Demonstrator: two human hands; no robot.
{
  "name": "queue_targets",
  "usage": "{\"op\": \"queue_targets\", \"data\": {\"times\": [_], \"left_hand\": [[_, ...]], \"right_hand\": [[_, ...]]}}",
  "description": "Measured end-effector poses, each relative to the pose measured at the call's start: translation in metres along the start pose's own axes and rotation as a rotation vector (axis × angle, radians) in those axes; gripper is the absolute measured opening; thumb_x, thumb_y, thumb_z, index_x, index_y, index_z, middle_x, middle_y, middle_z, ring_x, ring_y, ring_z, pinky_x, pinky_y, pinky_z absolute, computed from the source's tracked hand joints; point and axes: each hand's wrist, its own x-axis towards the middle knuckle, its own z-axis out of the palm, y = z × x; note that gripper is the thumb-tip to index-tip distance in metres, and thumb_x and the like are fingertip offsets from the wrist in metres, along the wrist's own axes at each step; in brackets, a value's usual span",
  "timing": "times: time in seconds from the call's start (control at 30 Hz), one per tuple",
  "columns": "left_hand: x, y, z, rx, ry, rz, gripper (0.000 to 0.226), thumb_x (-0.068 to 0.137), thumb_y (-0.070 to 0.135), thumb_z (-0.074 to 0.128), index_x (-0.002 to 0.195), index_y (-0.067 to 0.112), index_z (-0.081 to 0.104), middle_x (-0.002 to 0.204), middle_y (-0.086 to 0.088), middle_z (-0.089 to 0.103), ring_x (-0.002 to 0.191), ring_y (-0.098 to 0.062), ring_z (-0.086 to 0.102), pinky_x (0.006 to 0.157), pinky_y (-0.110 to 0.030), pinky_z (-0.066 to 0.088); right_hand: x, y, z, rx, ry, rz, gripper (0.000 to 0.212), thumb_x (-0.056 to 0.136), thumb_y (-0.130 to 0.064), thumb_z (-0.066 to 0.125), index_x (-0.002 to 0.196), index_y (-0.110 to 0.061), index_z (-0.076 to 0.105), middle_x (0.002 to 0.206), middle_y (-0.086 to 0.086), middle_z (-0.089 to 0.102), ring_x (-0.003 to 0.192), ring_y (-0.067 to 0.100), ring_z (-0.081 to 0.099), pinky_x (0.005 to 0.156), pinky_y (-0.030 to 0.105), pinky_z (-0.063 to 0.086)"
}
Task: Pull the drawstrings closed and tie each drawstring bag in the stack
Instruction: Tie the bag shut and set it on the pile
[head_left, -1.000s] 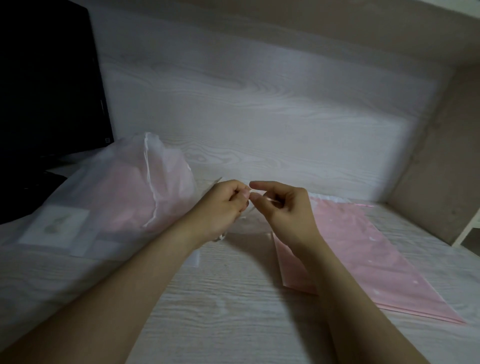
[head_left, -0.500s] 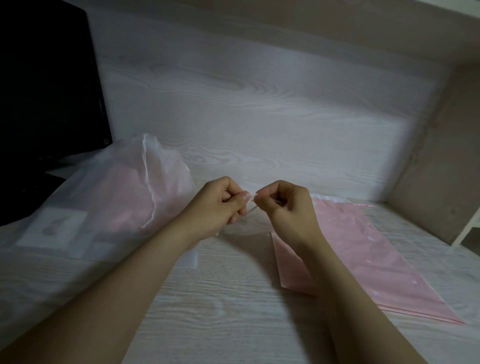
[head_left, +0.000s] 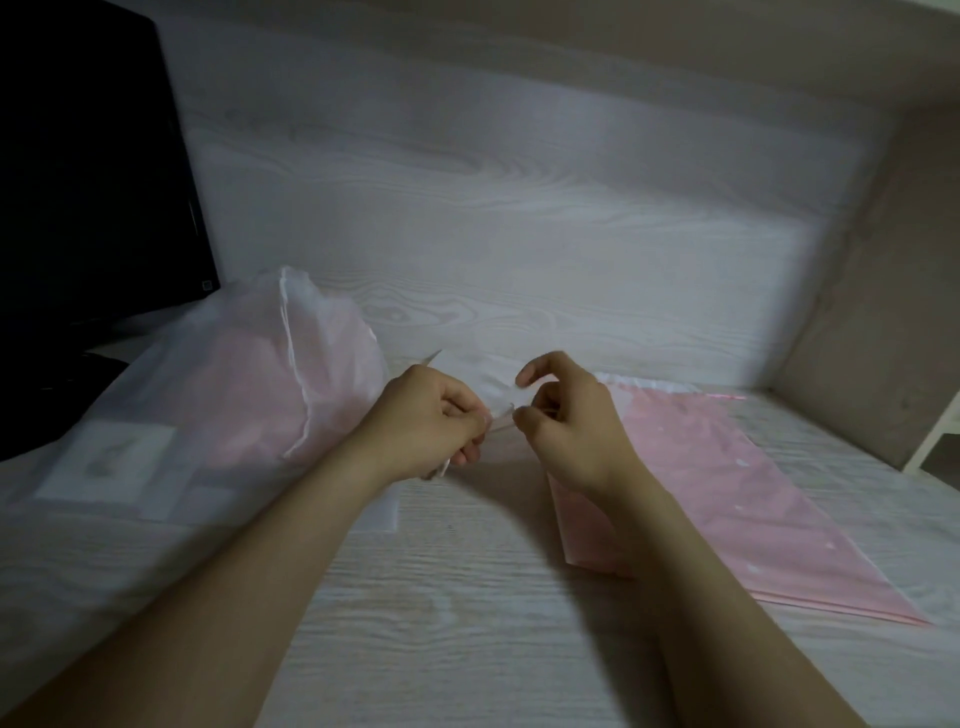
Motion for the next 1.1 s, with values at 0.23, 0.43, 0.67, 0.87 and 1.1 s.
{"op": "queue_targets", "data": {"times": [0.23,0.43,0.67,0.87,1.1], "left_hand": [[-0.006,0.006,0.003,0.115,-0.078,0.083,0.011,0.097,0.013,0.072,0.09,0.013,0.079,0.069,-0.006,0.076,0.059,-0.01,0.069,0.053,-0.017,0.048],[-0.004,0.005,0.004,0.12,-0.088,0.138,0.014,0.098,0.019,0.074,0.085,0.016,0.079,0.068,-0.004,0.075,0.056,-0.005,0.066,0.052,-0.013,0.045],[-0.001,-0.003,0.0,-0.063,-0.133,0.05,0.015,0.103,0.014,0.069,0.096,0.004,0.078,0.073,-0.006,0.075,0.062,-0.013,0.066,0.049,-0.021,0.046],[0.001,-0.002,-0.003,-0.164,-0.156,0.012,0.017,0.104,0.017,0.066,0.101,0.006,0.079,0.084,-0.013,0.077,0.07,-0.019,0.068,0.065,-0.033,0.051],[0.005,-0.005,-0.001,-0.276,-0.045,-0.022,0.017,0.104,0.011,0.065,0.1,0.002,0.079,0.083,-0.009,0.074,0.069,-0.011,0.065,0.061,-0.022,0.052]], "right_hand": [[0.004,-0.014,-0.008,0.536,0.001,0.209,0.019,0.09,0.006,0.061,0.1,-0.01,0.062,0.057,0.003,0.049,0.052,0.016,0.039,0.049,0.025,0.033],[0.005,-0.014,-0.008,0.649,0.034,0.237,0.025,0.094,0.001,0.062,0.118,-0.007,0.061,0.081,0.014,0.071,0.053,0.022,0.043,0.05,0.028,0.032],[0.014,-0.009,-0.017,0.908,0.464,0.199,0.022,0.094,-0.001,0.067,0.116,-0.007,0.068,0.101,0.012,0.077,0.06,0.019,0.054,0.055,0.03,0.044],[0.016,0.01,-0.006,0.123,0.439,-0.096,0.024,0.107,-0.012,0.046,0.127,-0.013,0.06,0.101,-0.004,0.077,0.089,0.01,0.071,0.077,0.023,0.052],[0.01,0.019,0.001,-0.395,0.304,-0.172,0.019,0.094,-0.013,0.063,0.104,-0.023,0.074,0.102,-0.002,0.06,0.1,0.021,0.06,0.086,0.041,0.048]]}}
